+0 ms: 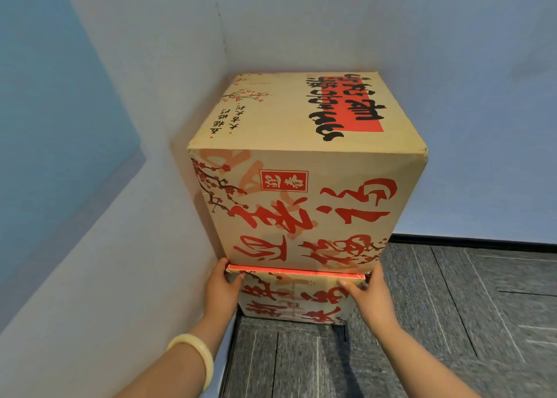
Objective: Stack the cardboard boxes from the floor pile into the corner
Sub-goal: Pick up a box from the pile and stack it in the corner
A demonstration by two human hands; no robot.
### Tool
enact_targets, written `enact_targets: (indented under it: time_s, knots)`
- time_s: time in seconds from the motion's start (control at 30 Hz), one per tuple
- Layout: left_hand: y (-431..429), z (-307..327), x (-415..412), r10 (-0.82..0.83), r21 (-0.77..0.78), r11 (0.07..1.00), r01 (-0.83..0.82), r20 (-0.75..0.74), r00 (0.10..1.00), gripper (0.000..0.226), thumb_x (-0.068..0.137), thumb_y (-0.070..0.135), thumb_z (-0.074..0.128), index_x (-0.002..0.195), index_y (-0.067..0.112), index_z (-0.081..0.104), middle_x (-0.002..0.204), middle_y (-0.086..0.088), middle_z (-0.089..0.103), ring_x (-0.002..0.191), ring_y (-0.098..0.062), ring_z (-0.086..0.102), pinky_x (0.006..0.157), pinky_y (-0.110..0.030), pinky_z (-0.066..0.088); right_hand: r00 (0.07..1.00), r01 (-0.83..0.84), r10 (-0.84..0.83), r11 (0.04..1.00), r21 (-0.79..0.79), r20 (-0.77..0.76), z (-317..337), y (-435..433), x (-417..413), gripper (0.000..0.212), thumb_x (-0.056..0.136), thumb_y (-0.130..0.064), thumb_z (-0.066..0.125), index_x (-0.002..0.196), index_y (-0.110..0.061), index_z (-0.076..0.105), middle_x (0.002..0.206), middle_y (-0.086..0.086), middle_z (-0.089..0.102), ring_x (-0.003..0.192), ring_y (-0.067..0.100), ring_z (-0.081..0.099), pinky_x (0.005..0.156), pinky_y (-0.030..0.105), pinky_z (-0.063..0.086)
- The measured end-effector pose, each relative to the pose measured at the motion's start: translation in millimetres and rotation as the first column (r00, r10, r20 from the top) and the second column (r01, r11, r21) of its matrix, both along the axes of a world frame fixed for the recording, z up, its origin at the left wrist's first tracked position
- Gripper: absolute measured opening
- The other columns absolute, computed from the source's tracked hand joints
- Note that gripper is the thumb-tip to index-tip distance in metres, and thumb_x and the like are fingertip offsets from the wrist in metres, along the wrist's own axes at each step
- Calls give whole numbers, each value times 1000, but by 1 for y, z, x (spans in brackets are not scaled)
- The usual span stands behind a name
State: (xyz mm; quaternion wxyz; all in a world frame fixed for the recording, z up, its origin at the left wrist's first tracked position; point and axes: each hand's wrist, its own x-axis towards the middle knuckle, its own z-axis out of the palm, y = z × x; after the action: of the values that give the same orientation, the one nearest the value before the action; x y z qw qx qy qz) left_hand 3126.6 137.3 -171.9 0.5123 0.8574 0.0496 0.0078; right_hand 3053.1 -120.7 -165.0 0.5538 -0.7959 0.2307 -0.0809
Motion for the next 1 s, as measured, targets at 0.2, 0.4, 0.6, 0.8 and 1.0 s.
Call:
enact_targets:
  time_s: [0.2, 0.4, 0.6, 0.8, 1.0]
  knots:
    - [4, -9, 1, 39, -41, 998, -40, -39, 998, 27, 83, 4, 65, 101, 18, 51, 103, -3, 62, 95, -19, 59, 78, -28, 46, 1000, -10, 10, 999, -47, 8, -3, 3, 1, 60, 80, -17, 72, 129, -22, 38, 107, -11, 55, 101, 11, 55, 90, 36, 48]
    - [9, -17, 4, 21, -59, 998, -25, -56, 998, 34, 83, 2, 63, 106, 22, 48, 114, -6, 61, 106, -20, 59, 89, -32, 49, 1000, -5, 5, 996, -93, 3, -2, 4, 3, 58, 81, -16, 71, 129, -22, 39, 107, -9, 55, 99, 11, 54, 89, 36, 48]
    - [10, -24, 8, 22, -25, 999, -23, -54, 998, 36, 83, 3, 63, 108, 22, 46, 117, -9, 61, 109, -24, 59, 91, -36, 49, 1000, -24, 21, 993, -113, -23, 2, 3, 0, 51, 84, -16, 67, 128, -17, 40, 107, -7, 56, 98, 11, 54, 87, 33, 48]
    - [11, -26, 11, 28, -48, 998, -31, -66, 997, 38, 84, 2, 63, 111, 20, 43, 123, -11, 58, 114, -27, 55, 95, -38, 47, 999, -10, 5, 990, -142, -34, 4, 6, -1, 42, 88, -16, 62, 125, -14, 43, 105, -5, 57, 93, 10, 53, 82, 27, 46]
    - [11, -28, 13, 32, -55, 998, -36, -73, 997, 38, 84, 1, 63, 117, 10, 45, 120, -11, 59, 113, -28, 57, 94, -39, 49, 999, -18, 11, 991, -129, -53, 3, 4, -2, 36, 91, -15, 58, 124, -12, 43, 102, -4, 57, 89, 10, 53, 68, 18, 42]
